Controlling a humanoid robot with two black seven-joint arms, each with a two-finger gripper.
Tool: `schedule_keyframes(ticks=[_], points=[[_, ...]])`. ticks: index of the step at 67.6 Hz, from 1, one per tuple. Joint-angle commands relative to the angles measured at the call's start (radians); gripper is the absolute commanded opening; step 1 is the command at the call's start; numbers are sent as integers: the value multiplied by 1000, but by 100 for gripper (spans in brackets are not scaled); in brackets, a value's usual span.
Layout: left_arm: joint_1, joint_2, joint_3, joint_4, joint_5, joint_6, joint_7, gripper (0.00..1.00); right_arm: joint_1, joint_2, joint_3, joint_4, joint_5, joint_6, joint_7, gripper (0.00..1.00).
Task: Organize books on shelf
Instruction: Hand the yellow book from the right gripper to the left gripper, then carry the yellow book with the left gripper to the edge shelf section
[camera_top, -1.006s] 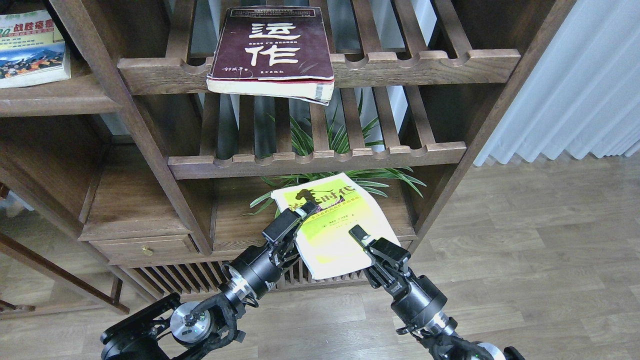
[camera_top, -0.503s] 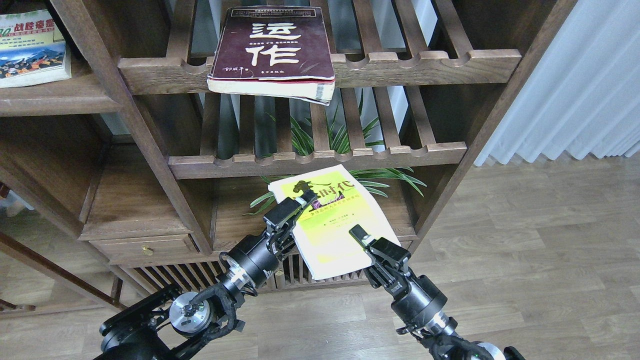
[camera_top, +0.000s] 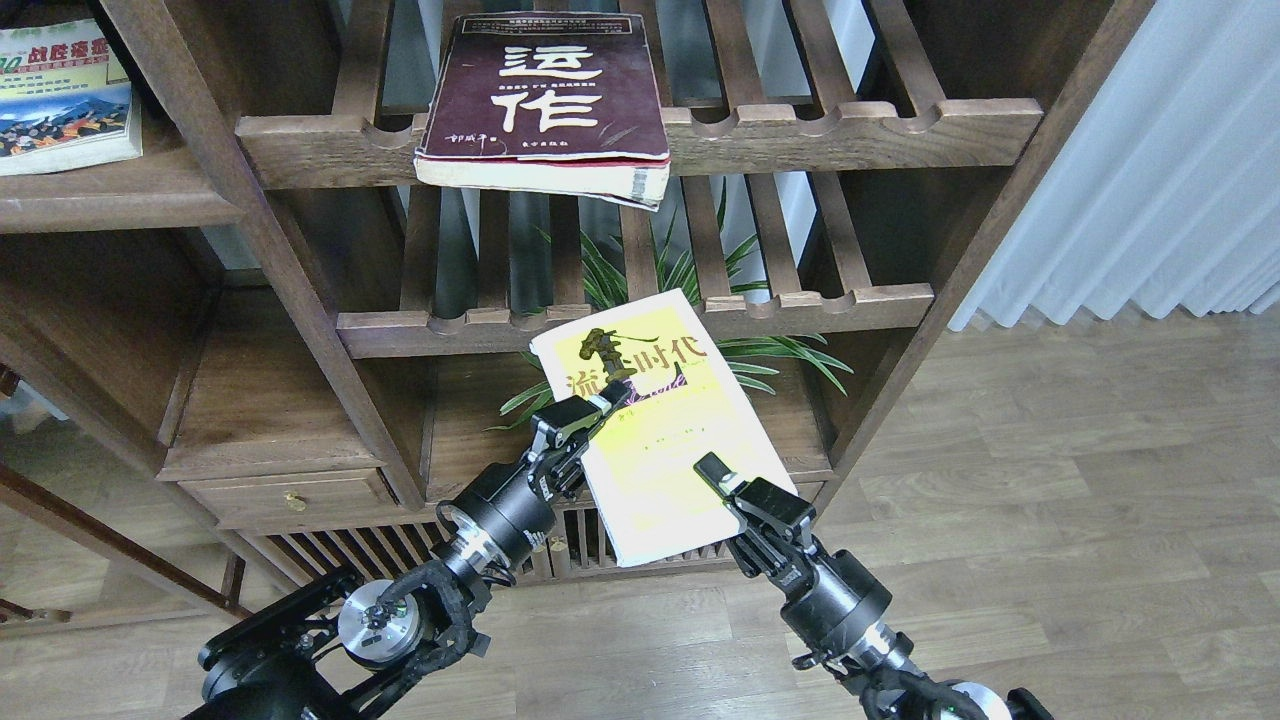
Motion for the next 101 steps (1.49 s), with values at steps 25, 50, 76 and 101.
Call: schedule_keyframes(ticks=[25, 50, 76, 101], points=[[11, 488, 86, -126, 8, 0, 76, 0, 87, 0, -1, -173, -18, -1, 0, 100], [13, 969, 89, -261, 65, 0, 141, 0, 162, 0, -64, -282, -1, -1, 0, 100], [11, 1436, 5, -483, 73, 0, 142, 1, 216, 0, -85, -341, 19, -1, 0, 100], [-154, 1644, -56, -471, 73, 0, 144, 1, 239, 0, -74, -371, 19, -1, 0, 100]])
